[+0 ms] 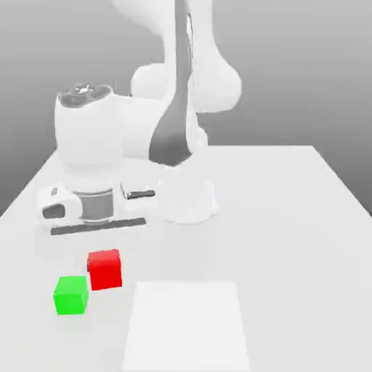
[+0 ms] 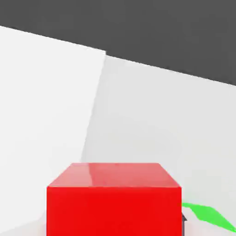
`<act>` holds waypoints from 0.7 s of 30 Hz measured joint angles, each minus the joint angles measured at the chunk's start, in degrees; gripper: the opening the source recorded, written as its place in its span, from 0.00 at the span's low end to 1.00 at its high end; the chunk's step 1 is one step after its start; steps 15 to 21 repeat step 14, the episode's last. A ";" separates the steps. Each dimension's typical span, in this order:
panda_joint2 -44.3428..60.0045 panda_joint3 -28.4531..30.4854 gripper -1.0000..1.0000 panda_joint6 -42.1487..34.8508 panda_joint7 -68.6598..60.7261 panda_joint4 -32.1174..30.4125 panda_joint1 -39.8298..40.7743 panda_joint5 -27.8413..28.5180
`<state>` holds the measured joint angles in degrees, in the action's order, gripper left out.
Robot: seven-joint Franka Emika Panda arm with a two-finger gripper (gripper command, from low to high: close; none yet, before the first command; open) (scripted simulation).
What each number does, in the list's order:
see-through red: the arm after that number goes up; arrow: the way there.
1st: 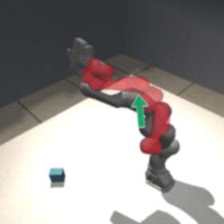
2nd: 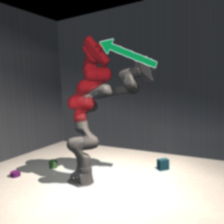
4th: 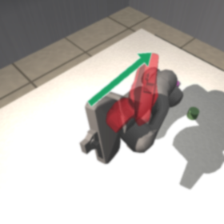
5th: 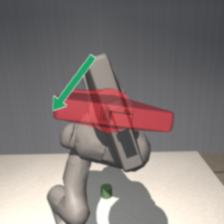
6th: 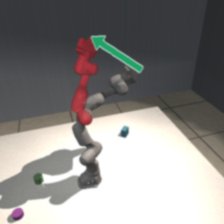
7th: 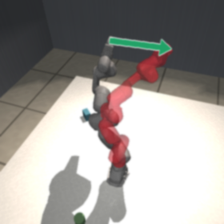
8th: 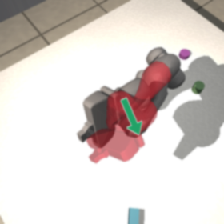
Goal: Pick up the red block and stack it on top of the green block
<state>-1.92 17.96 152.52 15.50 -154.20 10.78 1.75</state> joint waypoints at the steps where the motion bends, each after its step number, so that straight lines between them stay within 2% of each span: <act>1: -0.44 0.92 0.00 -0.42 0.51 -0.09 1.89 0.08; 7: 5.13 0.48 0.00 4.56 -2.80 0.34 1.81 -5.10; 11: 10.52 -1.78 0.00 9.36 -6.18 0.48 3.30 -9.82; 12: 11.44 -2.23 1.00 10.17 -6.75 0.49 3.61 -10.63; 21: 11.44 -2.23 1.00 10.17 -6.75 0.49 3.61 -10.63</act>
